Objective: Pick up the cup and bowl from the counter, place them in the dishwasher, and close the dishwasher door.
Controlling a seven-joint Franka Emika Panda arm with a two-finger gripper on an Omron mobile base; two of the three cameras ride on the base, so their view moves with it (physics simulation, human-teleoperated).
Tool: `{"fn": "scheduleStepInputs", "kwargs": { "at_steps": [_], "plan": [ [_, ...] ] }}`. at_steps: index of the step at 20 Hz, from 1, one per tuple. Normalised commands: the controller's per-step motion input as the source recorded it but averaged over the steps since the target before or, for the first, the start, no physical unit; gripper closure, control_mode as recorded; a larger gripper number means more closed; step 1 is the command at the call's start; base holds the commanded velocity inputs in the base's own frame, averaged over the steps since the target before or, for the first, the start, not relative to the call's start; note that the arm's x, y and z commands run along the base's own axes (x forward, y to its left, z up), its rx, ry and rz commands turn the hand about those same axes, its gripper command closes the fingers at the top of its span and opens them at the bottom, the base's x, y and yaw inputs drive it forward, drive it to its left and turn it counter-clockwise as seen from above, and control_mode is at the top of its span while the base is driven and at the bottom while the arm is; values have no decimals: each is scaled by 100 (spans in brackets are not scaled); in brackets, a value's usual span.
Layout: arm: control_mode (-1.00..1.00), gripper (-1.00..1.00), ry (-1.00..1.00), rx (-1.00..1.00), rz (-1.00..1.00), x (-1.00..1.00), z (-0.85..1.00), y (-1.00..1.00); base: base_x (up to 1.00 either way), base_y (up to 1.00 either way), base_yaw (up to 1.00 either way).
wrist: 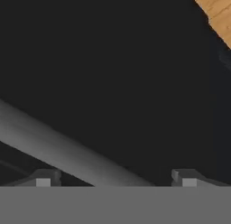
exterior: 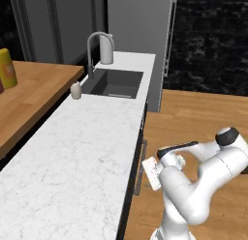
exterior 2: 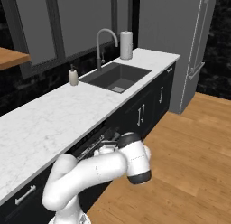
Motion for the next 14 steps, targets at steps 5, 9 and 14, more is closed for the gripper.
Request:
{"fn": "scheduleStepInputs", "kwargs": {
  "at_steps": [5, 9, 14],
  "plan": [
    [-100, -100, -21, 50, 34, 6, -97, 100, 0, 0, 0],
    [-100, -100, -28, 52, 21, 51, -100, 100, 0, 0, 0],
    [-100, -100, -22, 63, 19, 38, -87, 84, 0, 0, 0]
  ]
}}
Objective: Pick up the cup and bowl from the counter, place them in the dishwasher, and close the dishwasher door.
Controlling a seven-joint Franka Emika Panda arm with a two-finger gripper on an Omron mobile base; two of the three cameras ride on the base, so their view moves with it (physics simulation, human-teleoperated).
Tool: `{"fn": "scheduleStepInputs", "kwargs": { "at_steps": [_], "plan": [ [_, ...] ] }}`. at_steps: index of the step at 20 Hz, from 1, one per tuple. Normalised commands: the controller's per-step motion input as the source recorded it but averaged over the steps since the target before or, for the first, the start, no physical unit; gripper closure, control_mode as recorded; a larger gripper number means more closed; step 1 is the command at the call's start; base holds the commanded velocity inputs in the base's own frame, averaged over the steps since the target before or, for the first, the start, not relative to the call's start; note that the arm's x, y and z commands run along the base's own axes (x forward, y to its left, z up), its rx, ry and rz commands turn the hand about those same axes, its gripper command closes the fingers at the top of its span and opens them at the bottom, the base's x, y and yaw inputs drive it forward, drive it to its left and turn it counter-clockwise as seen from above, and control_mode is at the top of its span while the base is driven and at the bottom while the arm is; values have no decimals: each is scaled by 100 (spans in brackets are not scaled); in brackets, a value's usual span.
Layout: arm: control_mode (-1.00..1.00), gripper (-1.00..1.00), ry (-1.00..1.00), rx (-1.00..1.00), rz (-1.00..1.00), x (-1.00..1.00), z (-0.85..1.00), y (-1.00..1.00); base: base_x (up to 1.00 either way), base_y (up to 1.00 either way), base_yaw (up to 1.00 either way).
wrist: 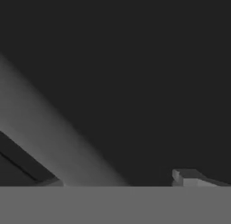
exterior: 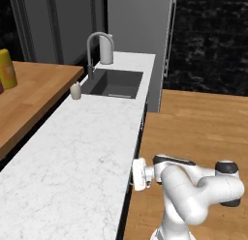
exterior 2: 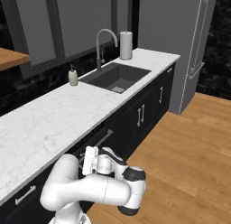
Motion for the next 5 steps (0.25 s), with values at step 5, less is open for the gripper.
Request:
{"fn": "scheduleStepInputs", "kwargs": {
  "at_steps": [5],
  "plan": [
    [-100, -100, -22, 74, 15, 16, -95, 79, 0, 0, 0]
  ]
}}
